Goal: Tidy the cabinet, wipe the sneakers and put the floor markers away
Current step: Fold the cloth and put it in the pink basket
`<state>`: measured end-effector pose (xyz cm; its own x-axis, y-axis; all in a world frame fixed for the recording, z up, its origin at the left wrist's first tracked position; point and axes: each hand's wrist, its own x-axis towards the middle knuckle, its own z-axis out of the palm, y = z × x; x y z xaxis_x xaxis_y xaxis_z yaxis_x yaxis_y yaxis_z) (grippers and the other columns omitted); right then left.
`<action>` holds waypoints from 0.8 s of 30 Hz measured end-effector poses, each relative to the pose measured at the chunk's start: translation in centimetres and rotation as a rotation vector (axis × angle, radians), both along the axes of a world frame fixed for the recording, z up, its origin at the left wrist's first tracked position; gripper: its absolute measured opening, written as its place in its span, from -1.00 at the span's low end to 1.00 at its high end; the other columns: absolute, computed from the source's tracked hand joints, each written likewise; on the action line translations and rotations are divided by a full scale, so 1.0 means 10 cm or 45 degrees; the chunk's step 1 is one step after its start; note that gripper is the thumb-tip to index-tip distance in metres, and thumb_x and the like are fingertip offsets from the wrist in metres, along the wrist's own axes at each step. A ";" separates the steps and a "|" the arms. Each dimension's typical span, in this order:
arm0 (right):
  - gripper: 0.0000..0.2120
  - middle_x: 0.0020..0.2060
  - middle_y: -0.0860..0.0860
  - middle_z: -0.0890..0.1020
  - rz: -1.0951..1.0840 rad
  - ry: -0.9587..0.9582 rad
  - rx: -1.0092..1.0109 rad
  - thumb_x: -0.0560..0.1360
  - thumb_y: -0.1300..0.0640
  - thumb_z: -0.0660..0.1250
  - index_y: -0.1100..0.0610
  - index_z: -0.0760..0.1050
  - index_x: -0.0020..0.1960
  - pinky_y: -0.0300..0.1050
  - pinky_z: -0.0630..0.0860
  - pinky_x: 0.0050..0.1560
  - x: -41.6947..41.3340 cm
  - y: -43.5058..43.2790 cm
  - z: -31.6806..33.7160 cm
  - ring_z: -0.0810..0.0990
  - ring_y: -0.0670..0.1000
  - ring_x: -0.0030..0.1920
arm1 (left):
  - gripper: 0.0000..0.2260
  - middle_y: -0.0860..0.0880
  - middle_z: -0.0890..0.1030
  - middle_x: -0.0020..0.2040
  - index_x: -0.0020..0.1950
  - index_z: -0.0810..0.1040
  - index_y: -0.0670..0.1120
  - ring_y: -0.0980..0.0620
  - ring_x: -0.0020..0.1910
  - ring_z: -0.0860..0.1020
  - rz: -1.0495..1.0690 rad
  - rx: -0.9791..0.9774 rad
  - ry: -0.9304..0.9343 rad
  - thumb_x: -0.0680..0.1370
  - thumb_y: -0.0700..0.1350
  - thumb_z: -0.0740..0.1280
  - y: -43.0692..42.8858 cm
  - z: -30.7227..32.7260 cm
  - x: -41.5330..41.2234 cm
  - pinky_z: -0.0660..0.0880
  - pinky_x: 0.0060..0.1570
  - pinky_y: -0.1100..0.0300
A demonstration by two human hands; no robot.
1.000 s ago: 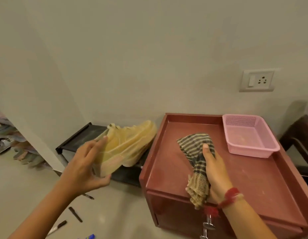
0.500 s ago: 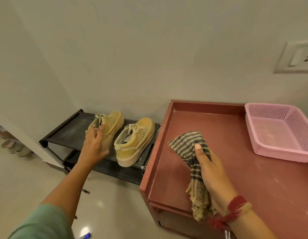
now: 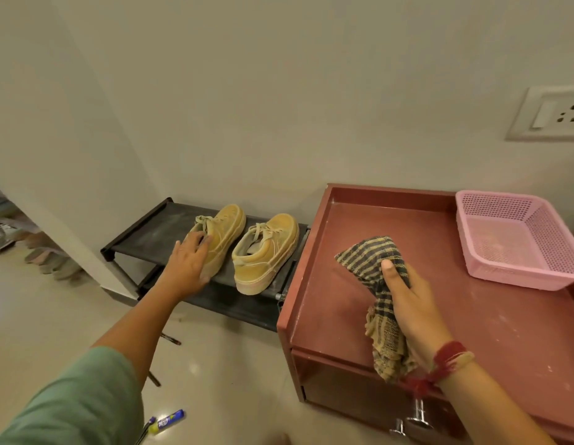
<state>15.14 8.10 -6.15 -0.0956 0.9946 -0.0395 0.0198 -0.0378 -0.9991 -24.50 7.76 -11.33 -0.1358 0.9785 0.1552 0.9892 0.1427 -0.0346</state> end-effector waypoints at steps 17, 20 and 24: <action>-0.68 -0.34 -0.11 0.46 -0.414 -0.487 0.784 0.28 0.29 0.48 0.02 0.37 -0.26 -0.23 0.35 -0.33 0.69 -0.36 0.08 0.42 -0.10 -0.32 | -0.73 0.26 0.65 -0.07 0.09 0.60 0.07 0.33 0.00 0.56 -0.294 0.487 -1.430 0.51 0.18 0.30 -0.68 0.62 3.28 0.51 0.11 0.07; -0.69 -0.30 -0.15 0.40 -0.350 -0.654 1.000 0.29 0.30 0.45 0.00 0.35 -0.26 -0.20 0.31 -0.27 0.66 -0.34 0.03 0.40 -0.07 -0.28 | -0.61 0.08 0.67 -0.19 0.00 0.64 -0.04 0.20 -0.18 0.60 -0.355 0.424 -1.641 0.49 0.24 0.24 -0.64 0.61 3.41 0.52 -0.17 0.19; -0.82 -0.26 -0.12 0.44 -0.170 -0.803 1.022 0.33 0.18 0.38 -0.01 0.39 -0.22 -0.28 0.29 -0.23 0.58 -0.32 -0.03 0.42 -0.07 -0.24 | -0.67 -0.11 0.66 -0.22 -0.10 0.62 -0.13 -0.13 -0.18 0.63 -0.257 0.498 -1.727 0.49 0.13 0.27 -0.43 0.56 3.40 0.55 -0.14 -0.16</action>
